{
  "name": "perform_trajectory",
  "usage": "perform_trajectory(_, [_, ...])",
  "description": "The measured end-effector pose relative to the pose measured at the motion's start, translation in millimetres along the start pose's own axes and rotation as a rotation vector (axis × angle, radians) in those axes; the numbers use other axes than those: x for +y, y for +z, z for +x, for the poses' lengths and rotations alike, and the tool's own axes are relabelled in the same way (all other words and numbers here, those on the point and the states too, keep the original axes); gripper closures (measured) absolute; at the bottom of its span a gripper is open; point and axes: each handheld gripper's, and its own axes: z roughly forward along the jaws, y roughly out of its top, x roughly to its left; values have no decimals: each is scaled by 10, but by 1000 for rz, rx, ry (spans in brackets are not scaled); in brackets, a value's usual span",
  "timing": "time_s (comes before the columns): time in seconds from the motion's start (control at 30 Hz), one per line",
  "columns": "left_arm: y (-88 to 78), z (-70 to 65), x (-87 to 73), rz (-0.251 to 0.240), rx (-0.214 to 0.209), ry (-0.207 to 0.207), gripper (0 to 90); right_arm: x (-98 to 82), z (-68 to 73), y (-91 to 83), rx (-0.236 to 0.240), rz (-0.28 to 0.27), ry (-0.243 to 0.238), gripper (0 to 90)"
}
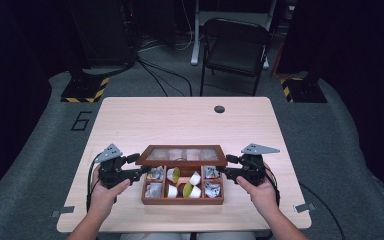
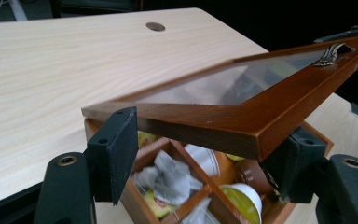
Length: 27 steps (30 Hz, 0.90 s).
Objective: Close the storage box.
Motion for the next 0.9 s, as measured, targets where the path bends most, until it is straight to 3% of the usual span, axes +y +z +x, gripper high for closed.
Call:
perform_trajectory(0.13, [-1, -16, -89, 12, -2, -1, 320, -104, 34, -4, -13, 7, -27, 396])
perform_trajectory(0.37, [-8, -57, -191, 25, 10, 19, 336, -261, 31, -27, -4, -11, -9, 396])
perform_trajectory(0.9, [-50, -105, -413, 61, 17, 26, 337, -477, 89, -13, 17, 25, -55, 397])
